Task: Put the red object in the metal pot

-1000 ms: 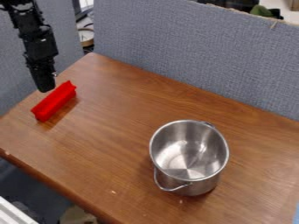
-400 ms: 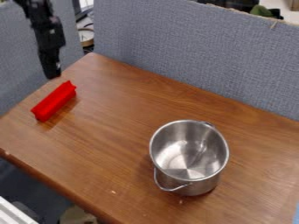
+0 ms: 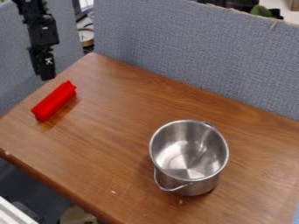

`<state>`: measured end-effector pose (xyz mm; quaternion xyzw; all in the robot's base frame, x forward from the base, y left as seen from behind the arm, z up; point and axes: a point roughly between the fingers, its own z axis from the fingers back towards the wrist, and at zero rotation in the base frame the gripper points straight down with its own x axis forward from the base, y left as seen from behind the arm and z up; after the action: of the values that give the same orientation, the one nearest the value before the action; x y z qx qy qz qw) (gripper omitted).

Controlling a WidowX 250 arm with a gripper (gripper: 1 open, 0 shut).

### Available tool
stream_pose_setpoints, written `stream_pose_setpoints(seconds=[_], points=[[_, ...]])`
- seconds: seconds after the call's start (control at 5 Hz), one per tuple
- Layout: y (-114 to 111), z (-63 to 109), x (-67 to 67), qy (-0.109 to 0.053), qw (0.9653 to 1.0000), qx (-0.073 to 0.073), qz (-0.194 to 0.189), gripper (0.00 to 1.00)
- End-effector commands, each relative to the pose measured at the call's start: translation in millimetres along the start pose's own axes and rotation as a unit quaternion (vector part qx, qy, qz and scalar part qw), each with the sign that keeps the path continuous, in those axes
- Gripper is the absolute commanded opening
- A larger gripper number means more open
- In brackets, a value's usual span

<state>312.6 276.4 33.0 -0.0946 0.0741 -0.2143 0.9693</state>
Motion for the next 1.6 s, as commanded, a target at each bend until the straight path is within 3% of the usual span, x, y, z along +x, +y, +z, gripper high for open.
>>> stream_pose_setpoints(seconds=[0.0, 0.4, 0.6, 0.8, 1.0, 1.2, 1.4], points=[[-17.2, 70.2, -22.0, -0.018, 0.9984, 0.054, 0.003, 1.0], [-40.7, 47.1, -38.3, -0.028, 0.9963, 0.04, 0.071, 1.0], [-5.3, 45.4, -54.6, -0.028, 0.9927, 0.032, 0.113, 1.0], [22.9, 35.1, -52.2, -0.026, 0.9899, 0.011, 0.139, 1.0], [16.6, -6.3, -28.4, -0.044, 0.9777, -0.013, 0.205, 1.0], [17.0, -41.3, -8.3, -0.065, 0.9551, -0.03, 0.288, 1.0], [21.1, -56.0, 6.6, -0.081, 0.9288, -0.025, 0.361, 0.0]])
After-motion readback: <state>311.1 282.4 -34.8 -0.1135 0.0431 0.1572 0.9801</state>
